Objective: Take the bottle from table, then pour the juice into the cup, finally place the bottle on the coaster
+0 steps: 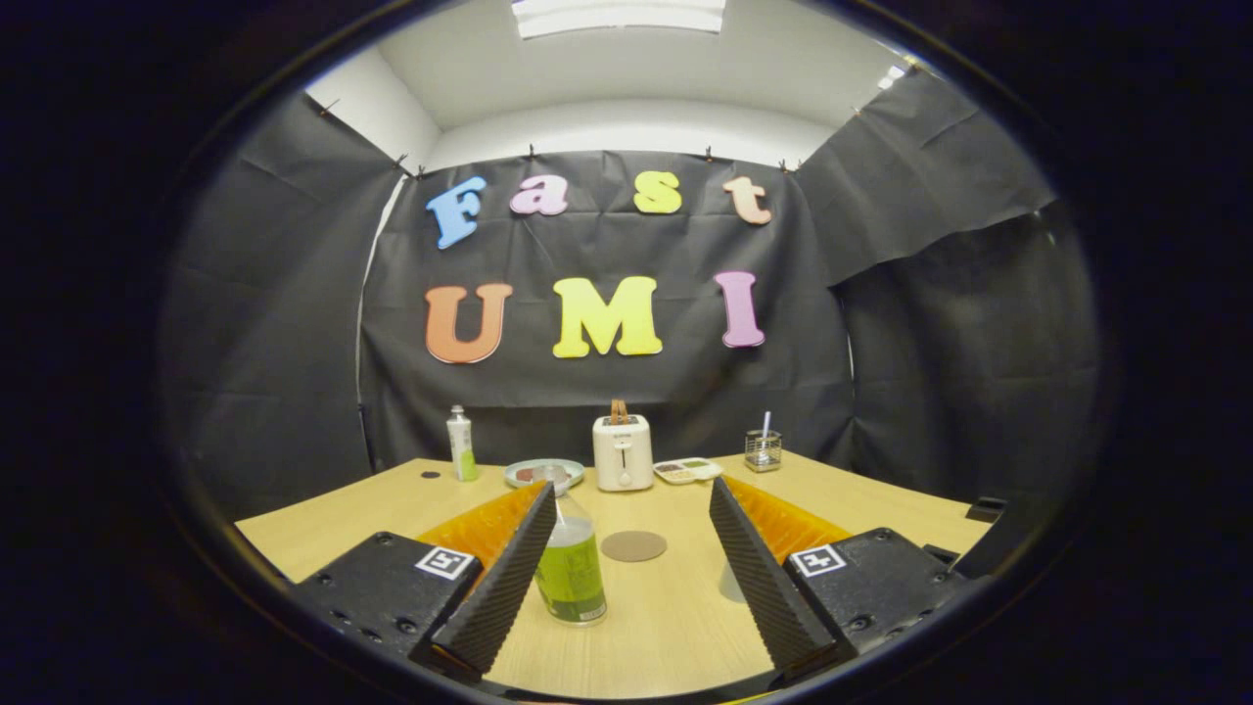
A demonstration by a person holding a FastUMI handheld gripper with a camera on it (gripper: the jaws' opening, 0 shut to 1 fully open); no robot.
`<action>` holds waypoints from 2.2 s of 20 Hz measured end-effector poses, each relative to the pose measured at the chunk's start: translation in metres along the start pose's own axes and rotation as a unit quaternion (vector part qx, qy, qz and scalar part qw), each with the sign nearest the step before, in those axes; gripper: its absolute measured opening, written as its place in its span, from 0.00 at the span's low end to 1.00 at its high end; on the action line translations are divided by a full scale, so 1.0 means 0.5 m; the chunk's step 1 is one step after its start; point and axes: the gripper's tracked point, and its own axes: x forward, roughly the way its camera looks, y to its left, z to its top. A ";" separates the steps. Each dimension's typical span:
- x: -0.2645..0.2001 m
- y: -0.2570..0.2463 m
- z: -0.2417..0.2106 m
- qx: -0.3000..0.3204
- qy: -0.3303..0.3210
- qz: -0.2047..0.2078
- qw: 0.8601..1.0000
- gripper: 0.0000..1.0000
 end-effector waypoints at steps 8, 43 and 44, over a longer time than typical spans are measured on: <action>0.029 0.045 -0.095 0.000 0.043 0.039 0.998 1.00; 0.188 0.109 -0.206 0.090 0.196 0.057 0.975 0.79; 0.193 0.111 -0.198 0.097 0.198 0.068 0.973 0.79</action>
